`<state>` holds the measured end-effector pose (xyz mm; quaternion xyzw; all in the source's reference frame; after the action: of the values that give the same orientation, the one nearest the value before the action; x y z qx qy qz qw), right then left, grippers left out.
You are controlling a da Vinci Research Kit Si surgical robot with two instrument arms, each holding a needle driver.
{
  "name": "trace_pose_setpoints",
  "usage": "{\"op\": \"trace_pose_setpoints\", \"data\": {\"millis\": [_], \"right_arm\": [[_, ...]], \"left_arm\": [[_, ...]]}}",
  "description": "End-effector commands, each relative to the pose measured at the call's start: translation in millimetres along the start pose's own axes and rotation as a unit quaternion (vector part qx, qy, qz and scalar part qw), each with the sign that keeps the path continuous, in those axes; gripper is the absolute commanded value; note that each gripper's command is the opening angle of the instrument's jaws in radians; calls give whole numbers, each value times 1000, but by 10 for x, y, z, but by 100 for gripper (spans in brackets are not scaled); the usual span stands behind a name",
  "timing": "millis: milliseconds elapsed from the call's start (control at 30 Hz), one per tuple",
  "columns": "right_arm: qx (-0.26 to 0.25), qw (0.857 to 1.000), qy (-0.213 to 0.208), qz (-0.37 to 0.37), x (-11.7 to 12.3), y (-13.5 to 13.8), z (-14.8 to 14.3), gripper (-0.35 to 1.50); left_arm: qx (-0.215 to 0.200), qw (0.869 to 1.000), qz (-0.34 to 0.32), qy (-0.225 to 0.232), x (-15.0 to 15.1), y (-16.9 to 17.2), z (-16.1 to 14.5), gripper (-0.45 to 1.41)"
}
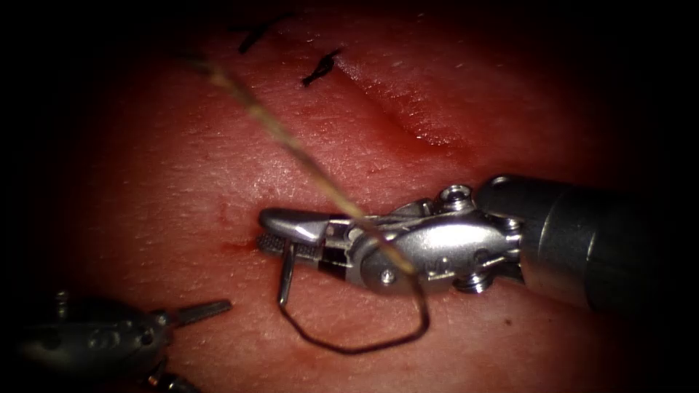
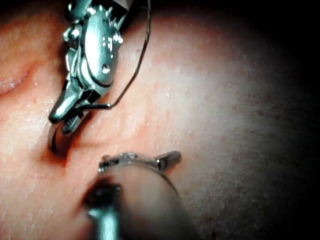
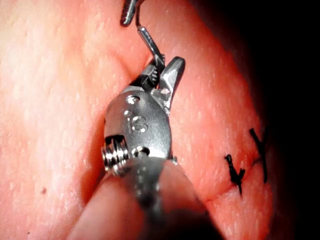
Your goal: Wound Closure
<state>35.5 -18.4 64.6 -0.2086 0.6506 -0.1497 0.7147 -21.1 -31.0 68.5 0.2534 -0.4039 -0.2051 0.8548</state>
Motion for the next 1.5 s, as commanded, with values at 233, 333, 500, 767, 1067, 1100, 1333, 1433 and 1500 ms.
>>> {"op": "trace_pose_setpoints", "data": {"millis": [233, 333, 500, 767, 1067, 1100, 1333, 1433, 1500], "right_arm": [[-25, 999, -13, 24, 6, 48, 41, -35], [-31, 999, -16, 25, 1, 51, 44, -35], [-41, 999, -15, 29, -4, 61, 42, -35], [-58, 998, -4, 40, 1, 82, 45, -35], [-63, 997, 17, 33, 10, 84, 49, -35], [-63, 997, 17, 34, 12, 85, 49, -35], [-77, 996, 21, 39, 21, 97, 48, -35], [-81, 996, 21, 40, 20, 99, 48, -35], [-84, 991, 5, 101, 12, 100, 49, -35]], "left_arm": [[-29, 999, 14, -27, -16, 9, 43, 76], [-32, 999, 15, -26, -14, 13, 42, 76], [-32, 999, 17, -26, -9, 17, 41, 76], [-36, 999, 19, -25, -3, 17, 46, 76], [-36, 999, 20, -25, -1, 18, 46, 76], [-36, 999, 20, -25, 0, 18, 46, 76], [-35, 999, 20, -25, 0, 18, 46, 76], [-35, 999, 21, -25, 0, 19, 46, 76], [-35, 999, 21, -25, 0, 19, 46, 76]]}}
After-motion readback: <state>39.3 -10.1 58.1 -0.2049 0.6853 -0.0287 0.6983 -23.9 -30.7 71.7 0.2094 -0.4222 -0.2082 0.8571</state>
